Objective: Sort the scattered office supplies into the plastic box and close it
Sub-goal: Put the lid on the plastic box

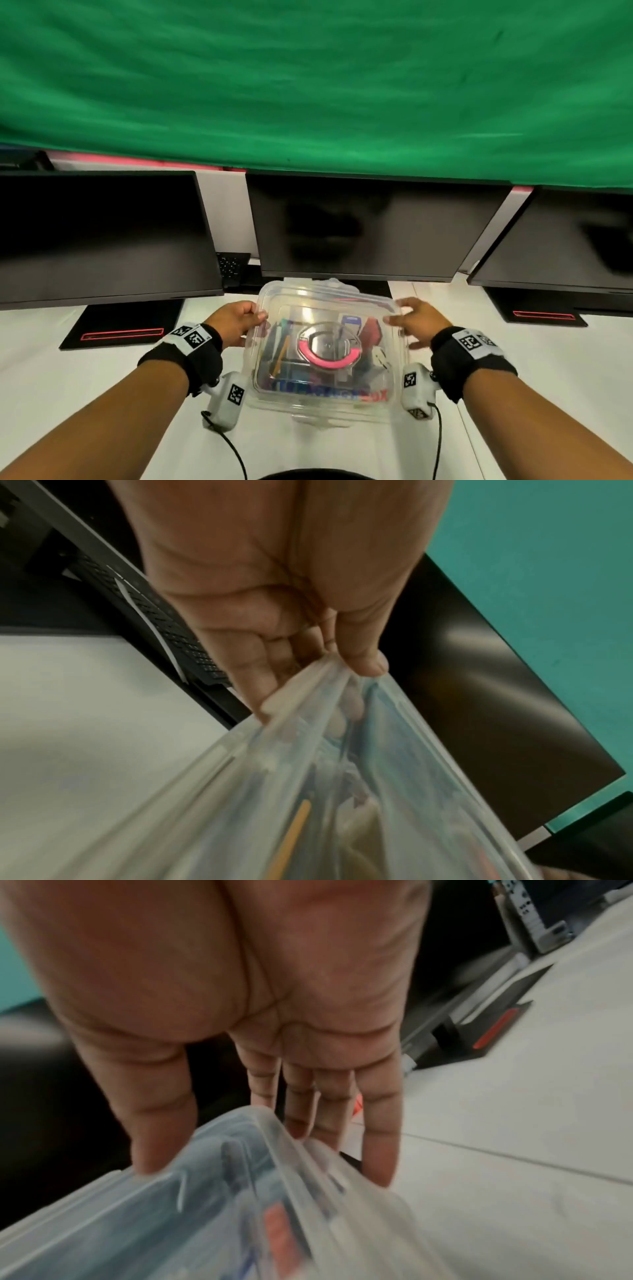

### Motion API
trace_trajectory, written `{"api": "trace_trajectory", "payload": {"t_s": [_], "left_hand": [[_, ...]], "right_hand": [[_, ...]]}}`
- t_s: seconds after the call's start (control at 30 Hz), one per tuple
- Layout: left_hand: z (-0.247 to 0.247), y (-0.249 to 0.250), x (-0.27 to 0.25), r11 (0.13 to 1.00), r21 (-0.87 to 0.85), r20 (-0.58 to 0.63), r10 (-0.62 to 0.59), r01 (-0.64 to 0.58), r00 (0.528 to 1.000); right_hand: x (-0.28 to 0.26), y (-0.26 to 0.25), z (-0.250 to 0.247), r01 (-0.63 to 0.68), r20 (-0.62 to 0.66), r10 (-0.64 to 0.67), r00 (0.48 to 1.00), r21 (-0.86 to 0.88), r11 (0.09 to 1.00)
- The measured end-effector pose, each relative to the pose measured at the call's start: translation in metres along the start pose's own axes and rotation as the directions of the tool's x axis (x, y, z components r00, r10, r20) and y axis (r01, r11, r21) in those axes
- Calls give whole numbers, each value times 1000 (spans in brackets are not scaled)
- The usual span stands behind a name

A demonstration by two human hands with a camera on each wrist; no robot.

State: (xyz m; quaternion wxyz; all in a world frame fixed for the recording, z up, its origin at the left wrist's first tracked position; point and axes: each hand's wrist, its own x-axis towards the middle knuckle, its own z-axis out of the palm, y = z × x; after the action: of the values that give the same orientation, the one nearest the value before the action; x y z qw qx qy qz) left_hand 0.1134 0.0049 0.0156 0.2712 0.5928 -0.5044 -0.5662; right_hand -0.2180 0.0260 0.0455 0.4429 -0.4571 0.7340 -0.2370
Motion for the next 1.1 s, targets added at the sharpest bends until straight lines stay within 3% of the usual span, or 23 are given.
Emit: {"api": "trace_trajectory", "payload": {"t_s": [0.07, 0.17, 0.27, 0.37, 0.6, 0.8, 0.97, 1.1], "left_hand": [[0, -6, 4, 999, -7, -19, -48, 48, 999], [1, -13, 13, 992, 81, -97, -90, 98, 991], [-1, -21, 23, 920, 380, -208, -16, 96, 978], [-5, -23, 32, 850, 518, -256, 39, 103, 966], [-2, -18, 45, 755, 636, -295, 44, 162, 955], [-1, -21, 49, 736, 650, -289, 9, 189, 957], [2, -17, 47, 675, 709, -276, -2, 205, 961], [1, -23, 47, 741, 638, -307, -6, 210, 952]], "right_hand": [[2, 14, 9, -95, 111, 101, 989, -52, 994], [1, 24, 19, -176, 163, 186, 969, -70, 982], [4, 22, 24, -180, 101, 180, 979, -4, 984], [10, 15, 27, -151, -18, 150, 988, -62, 987], [18, 18, 39, -168, -114, 139, 984, -311, 935], [22, 19, 41, -181, -220, 77, 972, -505, 844], [24, 17, 44, -210, -217, 105, 971, -549, 809], [23, 17, 42, -244, -213, 146, 966, -566, 788]]}}
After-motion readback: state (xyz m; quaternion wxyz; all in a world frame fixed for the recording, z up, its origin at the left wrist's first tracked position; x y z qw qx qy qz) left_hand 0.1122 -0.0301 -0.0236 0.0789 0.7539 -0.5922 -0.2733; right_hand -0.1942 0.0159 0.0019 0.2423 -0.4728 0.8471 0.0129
